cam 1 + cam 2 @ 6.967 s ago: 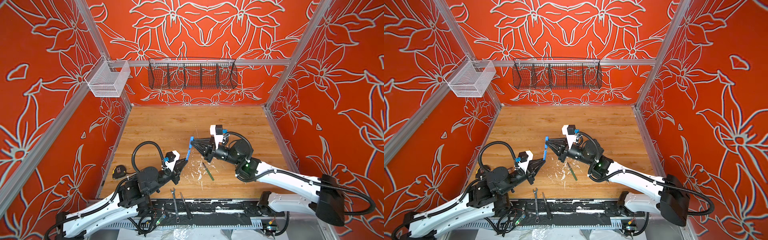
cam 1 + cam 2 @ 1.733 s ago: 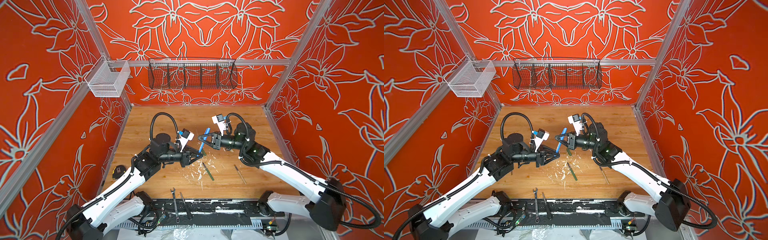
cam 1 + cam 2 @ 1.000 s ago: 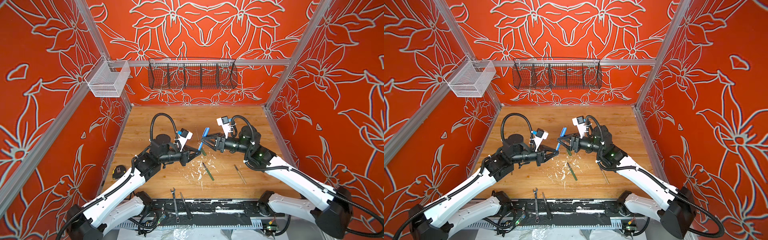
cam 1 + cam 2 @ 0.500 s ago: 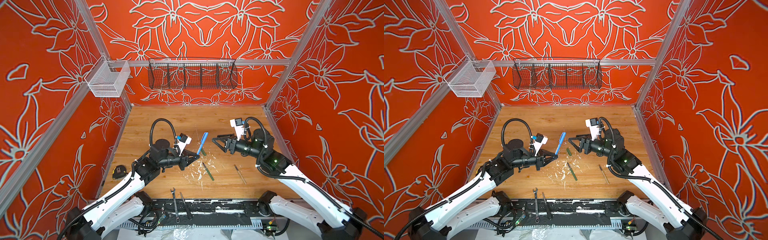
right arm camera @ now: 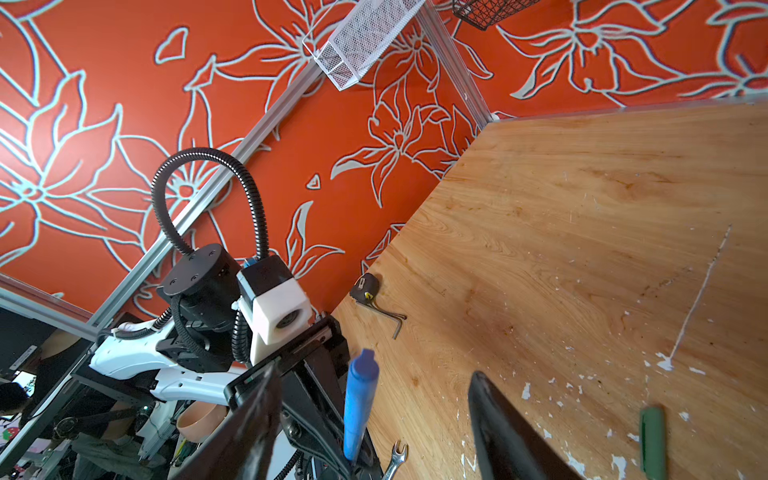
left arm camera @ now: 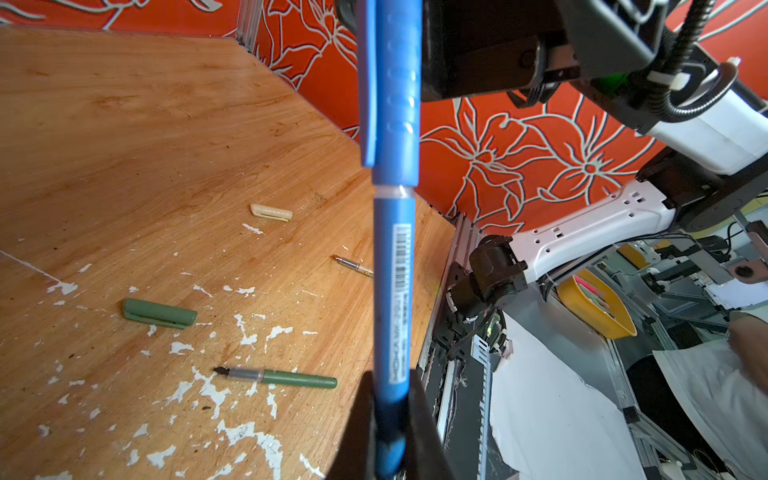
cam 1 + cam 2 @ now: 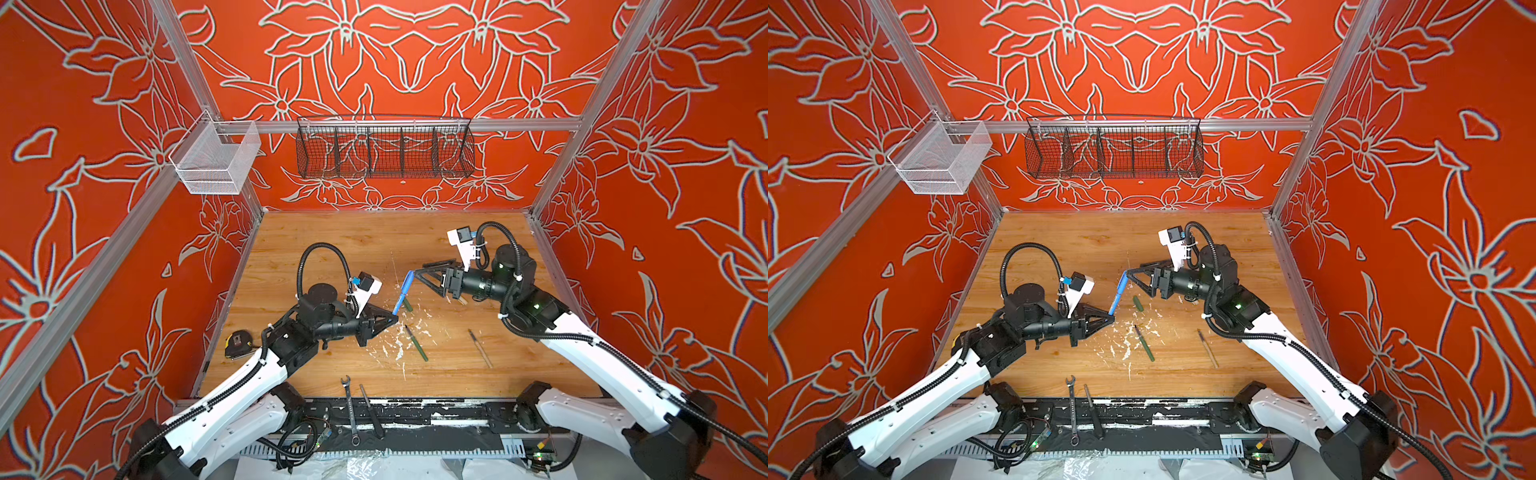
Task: Insert the pens into the pen caps
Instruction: 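Open the right gripper and pull it back from the pen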
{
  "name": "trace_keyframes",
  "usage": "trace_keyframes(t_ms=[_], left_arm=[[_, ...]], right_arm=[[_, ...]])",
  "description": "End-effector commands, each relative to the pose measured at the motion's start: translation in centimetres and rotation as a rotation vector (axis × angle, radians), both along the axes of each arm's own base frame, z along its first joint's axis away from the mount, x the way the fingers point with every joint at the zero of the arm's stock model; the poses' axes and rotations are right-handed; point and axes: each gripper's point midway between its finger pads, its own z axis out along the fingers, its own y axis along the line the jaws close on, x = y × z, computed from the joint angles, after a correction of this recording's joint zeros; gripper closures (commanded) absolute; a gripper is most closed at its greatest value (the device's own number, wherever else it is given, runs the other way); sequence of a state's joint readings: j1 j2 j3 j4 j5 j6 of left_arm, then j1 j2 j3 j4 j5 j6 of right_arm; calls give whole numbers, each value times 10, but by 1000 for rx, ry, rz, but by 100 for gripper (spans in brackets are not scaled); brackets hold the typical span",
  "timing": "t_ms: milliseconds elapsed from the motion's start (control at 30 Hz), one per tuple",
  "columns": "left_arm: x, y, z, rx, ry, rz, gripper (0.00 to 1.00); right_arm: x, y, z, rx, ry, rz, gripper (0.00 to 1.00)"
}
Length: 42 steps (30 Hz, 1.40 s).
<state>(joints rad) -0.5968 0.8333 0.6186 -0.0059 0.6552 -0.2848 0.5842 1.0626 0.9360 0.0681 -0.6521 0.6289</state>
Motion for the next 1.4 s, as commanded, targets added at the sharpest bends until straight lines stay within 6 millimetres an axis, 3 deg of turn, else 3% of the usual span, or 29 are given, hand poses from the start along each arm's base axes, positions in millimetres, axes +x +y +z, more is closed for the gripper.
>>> trace_keyframes(t_ms=[0,700,933,1167,1367], left_arm=[[-3,-4,13,-26,-40,-35,100],[1,-9,20,-31,-39,-42,100],[2,-8,20,-26,-37,-39,100],[15,-3,23,-17,-45,50,100],[44,2,44,-55,-84,193,100]], right_arm=[[1,8,16,35,-32,34,30],[1,29,8,34,-13,90,48],[2,30,8,39,-11,88,68],[2,33,2,37,15,97,100],[3,34,-15,18,56,83,100]])
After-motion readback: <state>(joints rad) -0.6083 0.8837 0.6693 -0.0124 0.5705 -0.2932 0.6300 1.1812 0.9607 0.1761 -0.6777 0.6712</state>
